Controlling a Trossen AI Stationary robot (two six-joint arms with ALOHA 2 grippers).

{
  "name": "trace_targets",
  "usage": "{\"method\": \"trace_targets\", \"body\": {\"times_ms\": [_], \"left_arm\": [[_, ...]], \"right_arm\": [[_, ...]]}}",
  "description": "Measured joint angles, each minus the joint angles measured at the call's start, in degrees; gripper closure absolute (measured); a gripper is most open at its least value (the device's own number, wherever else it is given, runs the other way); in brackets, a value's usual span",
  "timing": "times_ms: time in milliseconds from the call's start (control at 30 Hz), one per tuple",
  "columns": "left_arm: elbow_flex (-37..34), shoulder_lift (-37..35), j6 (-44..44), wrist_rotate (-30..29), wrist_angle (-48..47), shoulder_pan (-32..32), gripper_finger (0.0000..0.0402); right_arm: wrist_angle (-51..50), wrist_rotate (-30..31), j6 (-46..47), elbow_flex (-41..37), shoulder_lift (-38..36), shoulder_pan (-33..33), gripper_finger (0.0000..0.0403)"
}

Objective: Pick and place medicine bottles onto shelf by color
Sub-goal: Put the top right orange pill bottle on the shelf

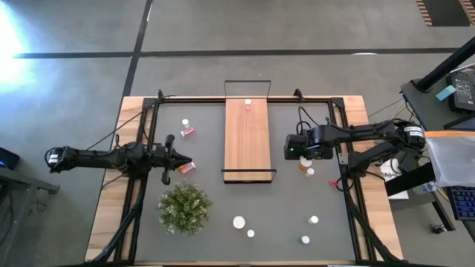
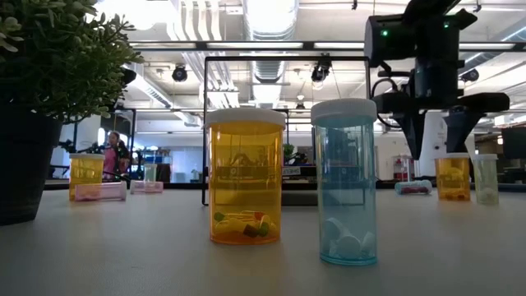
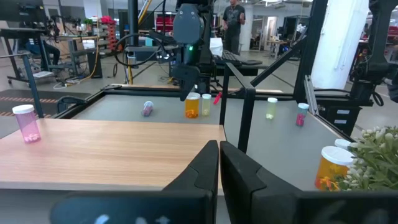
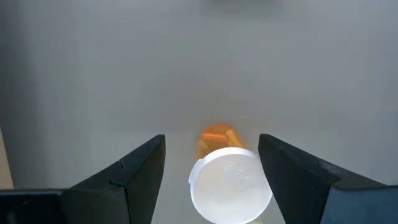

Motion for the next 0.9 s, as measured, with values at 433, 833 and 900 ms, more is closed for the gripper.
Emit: {"method": "trace_targets", "body": {"times_ms": [433,833,900], "left_arm": [[0.0,-0.01,0.0,0.0,0.0,0.01,0.0402],[0.0,-0.01,0.0,0.0,0.01,0.01,0.0402],[0.0,-0.01,0.0,-0.01,0.01,0.01,0.0402]], "right_arm": [[-0.64,0.0,4.14,-0.09,0.0,1.99,0.0056],[-0.06,0.02,8.01,-1.72,0.02,5.46,0.0056],[0.6,0.07,8.04,-1.77,0.02,5.46,0.0064]]}}
